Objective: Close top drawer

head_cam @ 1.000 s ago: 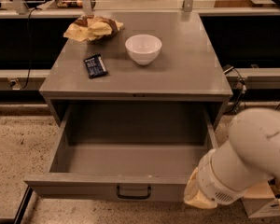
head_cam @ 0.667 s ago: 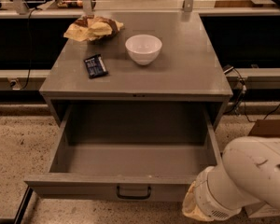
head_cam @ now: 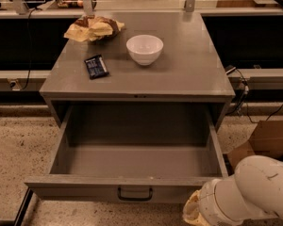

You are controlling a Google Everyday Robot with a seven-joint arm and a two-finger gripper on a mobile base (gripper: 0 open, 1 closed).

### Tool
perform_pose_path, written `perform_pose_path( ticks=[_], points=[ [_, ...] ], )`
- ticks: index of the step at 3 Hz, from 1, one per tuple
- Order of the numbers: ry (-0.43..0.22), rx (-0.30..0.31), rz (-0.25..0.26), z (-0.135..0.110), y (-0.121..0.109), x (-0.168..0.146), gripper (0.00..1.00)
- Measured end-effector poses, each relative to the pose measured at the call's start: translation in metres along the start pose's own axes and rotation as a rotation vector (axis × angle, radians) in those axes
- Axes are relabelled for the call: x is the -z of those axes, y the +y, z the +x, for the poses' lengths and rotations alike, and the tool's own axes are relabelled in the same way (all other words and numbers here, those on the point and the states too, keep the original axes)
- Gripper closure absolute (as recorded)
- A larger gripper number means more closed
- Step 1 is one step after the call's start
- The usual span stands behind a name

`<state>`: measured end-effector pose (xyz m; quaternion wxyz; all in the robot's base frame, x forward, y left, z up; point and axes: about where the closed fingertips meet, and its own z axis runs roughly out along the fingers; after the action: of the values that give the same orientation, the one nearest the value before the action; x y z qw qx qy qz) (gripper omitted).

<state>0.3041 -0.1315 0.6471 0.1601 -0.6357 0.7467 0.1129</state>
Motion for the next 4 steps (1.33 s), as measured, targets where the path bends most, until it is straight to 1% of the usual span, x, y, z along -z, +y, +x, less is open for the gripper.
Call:
perform_pose_path(
  ticks=[1, 2, 3, 4],
  points=[
    [-0.041, 0.038, 0.014, -0.005, -0.007, -0.009, 1.0],
    [-0.026, 0.069, 0.038, -0.014, -0.019, -0.016, 1.0],
    [-0.007, 0.056, 0.049, -0.021, -0.039, -0.022, 1.0],
    [0.004, 0.02, 0.052, -0.017, -0.065, -0.027, 1.0]
  ],
)
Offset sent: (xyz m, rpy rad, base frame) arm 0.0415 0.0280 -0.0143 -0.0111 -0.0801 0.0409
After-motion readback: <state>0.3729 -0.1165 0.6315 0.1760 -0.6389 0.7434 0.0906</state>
